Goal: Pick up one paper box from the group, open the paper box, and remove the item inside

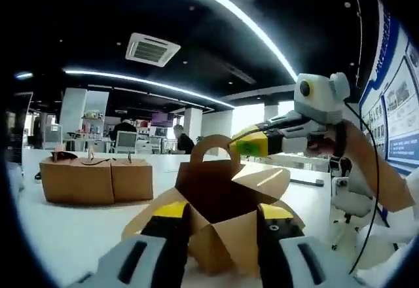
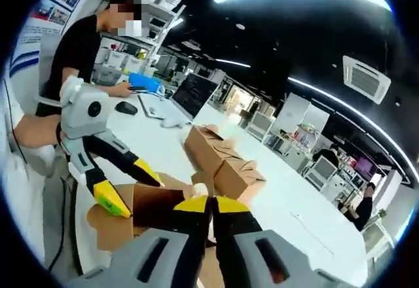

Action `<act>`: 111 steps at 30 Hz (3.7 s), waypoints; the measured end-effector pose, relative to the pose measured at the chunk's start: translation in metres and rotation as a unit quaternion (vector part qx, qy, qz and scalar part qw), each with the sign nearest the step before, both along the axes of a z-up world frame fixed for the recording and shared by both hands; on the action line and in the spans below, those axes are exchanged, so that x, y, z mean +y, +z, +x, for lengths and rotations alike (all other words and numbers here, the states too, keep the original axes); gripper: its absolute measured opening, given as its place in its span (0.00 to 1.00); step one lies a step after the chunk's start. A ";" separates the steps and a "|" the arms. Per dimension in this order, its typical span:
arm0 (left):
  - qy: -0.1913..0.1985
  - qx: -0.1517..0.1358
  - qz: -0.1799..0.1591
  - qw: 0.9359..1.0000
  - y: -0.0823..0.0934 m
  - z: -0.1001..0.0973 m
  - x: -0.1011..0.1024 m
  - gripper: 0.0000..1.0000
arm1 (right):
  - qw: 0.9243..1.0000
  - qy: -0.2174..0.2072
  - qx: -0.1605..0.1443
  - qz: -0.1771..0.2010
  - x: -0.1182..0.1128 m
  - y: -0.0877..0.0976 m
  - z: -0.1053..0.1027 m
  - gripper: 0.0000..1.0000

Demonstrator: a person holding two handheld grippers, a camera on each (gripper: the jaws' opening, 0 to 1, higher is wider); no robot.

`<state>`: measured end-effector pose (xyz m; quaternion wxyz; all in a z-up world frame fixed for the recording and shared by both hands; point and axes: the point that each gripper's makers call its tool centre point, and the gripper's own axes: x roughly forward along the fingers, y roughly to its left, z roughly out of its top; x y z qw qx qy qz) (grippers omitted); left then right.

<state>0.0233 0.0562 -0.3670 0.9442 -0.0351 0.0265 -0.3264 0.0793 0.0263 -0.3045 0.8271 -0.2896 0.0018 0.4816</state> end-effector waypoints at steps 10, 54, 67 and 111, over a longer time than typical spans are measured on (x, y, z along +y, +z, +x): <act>0.013 0.012 0.004 1.000 -0.001 -0.007 -0.005 0.41 | 0.999 -0.042 -0.017 0.005 -0.001 0.008 0.022 0.04; 0.009 0.011 0.039 0.999 0.001 -0.006 -0.005 0.38 | 0.992 -0.113 0.001 -0.063 -0.002 -0.055 0.085 0.13; -0.003 -0.012 0.060 0.998 0.003 -0.010 -0.010 0.36 | 0.992 -0.103 -0.006 -0.067 0.008 -0.058 0.082 0.13; 0.039 -0.028 0.064 0.997 0.003 -0.010 -0.018 0.36 | 0.993 -0.039 0.022 0.106 -0.009 0.017 -0.019 0.27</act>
